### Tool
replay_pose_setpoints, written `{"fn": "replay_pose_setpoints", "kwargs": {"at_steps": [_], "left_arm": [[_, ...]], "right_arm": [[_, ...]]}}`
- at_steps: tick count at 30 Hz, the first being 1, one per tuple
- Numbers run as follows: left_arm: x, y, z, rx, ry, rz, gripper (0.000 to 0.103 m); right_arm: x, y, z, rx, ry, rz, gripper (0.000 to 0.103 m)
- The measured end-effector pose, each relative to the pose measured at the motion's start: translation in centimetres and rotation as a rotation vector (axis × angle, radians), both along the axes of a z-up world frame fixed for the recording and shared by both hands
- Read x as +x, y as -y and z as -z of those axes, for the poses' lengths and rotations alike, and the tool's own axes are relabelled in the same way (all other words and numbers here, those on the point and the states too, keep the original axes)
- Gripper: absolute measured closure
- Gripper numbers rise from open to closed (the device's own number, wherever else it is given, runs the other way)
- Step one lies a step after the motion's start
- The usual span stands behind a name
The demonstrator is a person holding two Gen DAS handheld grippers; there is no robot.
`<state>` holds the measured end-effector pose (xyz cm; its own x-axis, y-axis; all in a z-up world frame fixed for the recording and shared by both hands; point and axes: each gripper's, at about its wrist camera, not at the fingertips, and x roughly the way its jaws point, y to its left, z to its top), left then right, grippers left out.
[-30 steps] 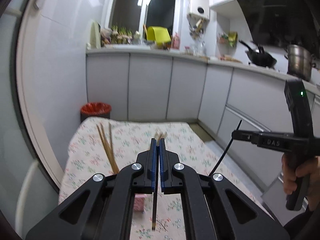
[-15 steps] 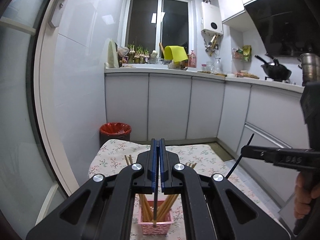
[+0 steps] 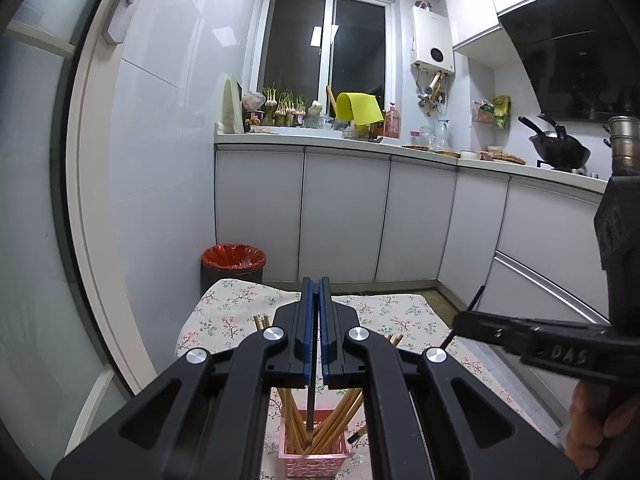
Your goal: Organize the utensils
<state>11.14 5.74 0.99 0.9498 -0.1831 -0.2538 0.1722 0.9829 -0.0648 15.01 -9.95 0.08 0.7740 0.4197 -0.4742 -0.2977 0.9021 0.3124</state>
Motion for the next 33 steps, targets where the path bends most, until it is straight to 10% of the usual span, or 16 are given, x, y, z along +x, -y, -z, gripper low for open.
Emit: {"fn": "replay_pose_setpoints", "kwargs": {"at_steps": [19, 23, 29, 33], "left_arm": [[3.2, 0.2, 2.8, 0.0, -0.162, -0.022, 0.098], [2.4, -0.1, 2.4, -0.02, -0.166, -0.041, 0.065], [-0.6, 0.7, 0.1, -0.026, -0.181, -0.065, 0.043], [-3.4, 1.3, -1.3, -0.023, -0.202, -0.105, 0.02]], "right_arm": [[2.1, -0.5, 2.5, -0.016, -0.063, 0.01, 0.091], [1.3, 0.6, 1.6, 0.008, -0.038, 0.027, 0.083], [-1.6, 2.8, -0.2, 0.026, -0.019, 0.082, 0.065], [-5.0, 4.2, -1.8, -0.025, 0.015, 0.124, 0.039]]}}
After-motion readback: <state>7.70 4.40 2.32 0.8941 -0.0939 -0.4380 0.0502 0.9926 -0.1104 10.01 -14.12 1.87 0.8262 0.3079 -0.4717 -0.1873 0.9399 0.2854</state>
